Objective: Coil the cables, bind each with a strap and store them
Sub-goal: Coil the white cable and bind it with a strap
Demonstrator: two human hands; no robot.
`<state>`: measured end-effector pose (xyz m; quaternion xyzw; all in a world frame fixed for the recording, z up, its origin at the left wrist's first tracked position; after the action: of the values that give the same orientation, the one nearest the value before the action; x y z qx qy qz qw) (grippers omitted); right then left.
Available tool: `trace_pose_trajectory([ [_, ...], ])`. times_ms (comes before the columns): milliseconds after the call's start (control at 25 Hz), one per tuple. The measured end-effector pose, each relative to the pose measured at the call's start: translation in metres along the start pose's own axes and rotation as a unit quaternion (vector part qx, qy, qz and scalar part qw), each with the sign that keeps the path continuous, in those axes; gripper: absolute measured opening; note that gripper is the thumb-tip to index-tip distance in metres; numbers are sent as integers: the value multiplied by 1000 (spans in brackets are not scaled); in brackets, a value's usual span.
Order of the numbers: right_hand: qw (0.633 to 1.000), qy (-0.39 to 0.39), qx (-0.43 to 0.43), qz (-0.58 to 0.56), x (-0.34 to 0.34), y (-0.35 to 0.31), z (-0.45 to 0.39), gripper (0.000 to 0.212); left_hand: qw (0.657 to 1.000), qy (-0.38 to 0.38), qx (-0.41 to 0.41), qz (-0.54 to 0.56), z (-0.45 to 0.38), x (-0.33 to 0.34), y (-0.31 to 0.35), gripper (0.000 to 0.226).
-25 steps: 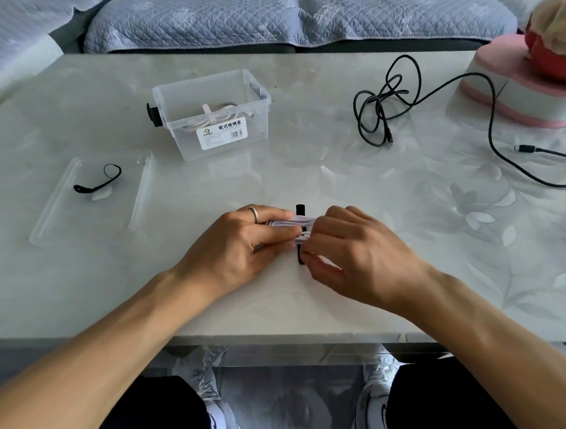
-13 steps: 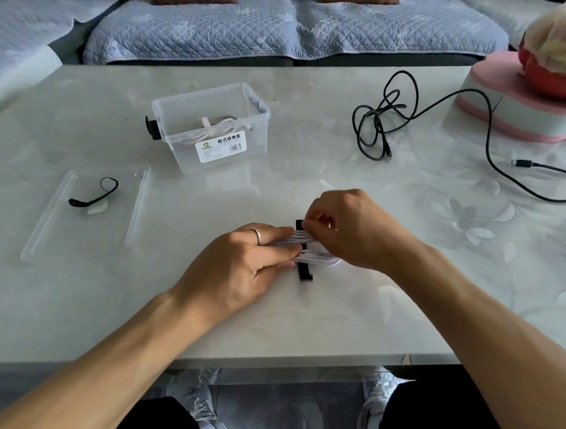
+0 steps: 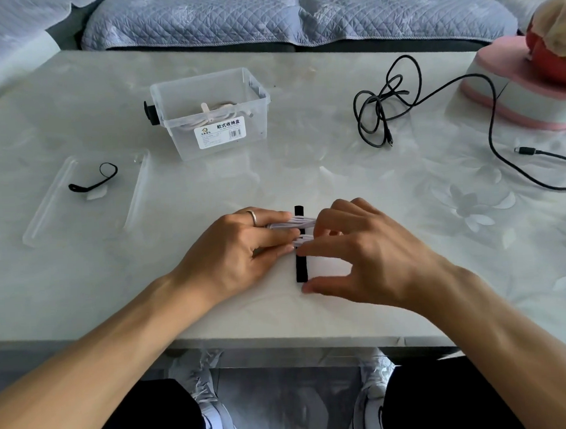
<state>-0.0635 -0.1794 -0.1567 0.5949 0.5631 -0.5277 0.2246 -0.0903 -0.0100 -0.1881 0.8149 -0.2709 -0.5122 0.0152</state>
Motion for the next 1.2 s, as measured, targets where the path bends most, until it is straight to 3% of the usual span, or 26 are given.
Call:
trace_pose_trajectory([
  [80,999,21,-25,12,4,-2,-4,17,1000,-1,-1,6,1,0,1,29],
  [160,999,43,-17,-6,6,-4,-7,13,1000,-5,-1,8,1,0,2,28],
  [360,976,123,125,-129,-5,13,-14,14,1000,-2,-3,-1,2,0,3,28],
  [640,947,106,231,-197,-1,31,-30,10,998,0,-64,17,-2,-1,11,28],
  [840,906,84,318,-265,2,37,-28,8,984,46,-161,62,-6,-3,11,16],
  [1080,903,72,334,-263,4,39,-27,6,987,64,-140,37,-3,-5,16,25],
  [1200,861,117,377,-322,1,51,-25,6,989,61,-135,19,-3,-4,16,19],
])
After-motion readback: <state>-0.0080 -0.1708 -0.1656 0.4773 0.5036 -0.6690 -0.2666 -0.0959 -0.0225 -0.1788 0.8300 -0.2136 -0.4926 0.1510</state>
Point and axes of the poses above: each hand's wrist, its own z-axis away from the middle knuckle, its own x-axis out of the palm, y = z × x, the point moved 5 cm from there along -z, towards the middle knuckle, and after that the axes turned 13 degrees about -z, right-handed, at the moved point
